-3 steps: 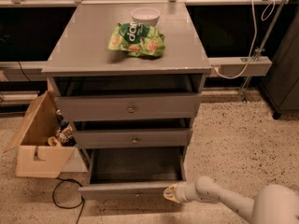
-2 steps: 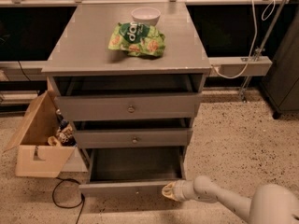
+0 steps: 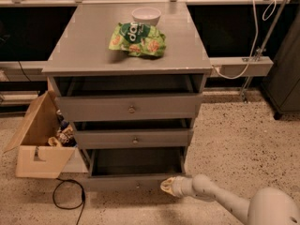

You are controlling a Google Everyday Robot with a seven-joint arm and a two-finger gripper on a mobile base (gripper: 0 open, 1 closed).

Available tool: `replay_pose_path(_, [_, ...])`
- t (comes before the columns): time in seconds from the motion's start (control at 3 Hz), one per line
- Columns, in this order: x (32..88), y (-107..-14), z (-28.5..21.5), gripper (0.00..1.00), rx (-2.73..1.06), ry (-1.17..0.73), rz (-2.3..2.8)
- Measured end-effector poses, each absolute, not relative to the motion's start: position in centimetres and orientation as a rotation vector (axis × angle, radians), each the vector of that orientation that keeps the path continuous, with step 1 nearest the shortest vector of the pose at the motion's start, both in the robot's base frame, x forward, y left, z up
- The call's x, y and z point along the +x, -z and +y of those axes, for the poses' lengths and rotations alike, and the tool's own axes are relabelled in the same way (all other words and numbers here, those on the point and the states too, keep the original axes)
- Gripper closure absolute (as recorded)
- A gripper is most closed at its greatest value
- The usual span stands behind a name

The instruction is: Close bottom drawer

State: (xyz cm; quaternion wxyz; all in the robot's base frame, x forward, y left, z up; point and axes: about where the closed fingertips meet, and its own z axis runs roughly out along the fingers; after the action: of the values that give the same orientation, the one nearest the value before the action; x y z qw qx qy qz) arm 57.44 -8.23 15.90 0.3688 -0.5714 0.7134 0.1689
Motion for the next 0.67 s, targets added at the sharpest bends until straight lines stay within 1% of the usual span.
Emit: replay_pose_path(0.67, [58.10,-15.58,-8.64,1.00,-1.485,-0.402,1.813])
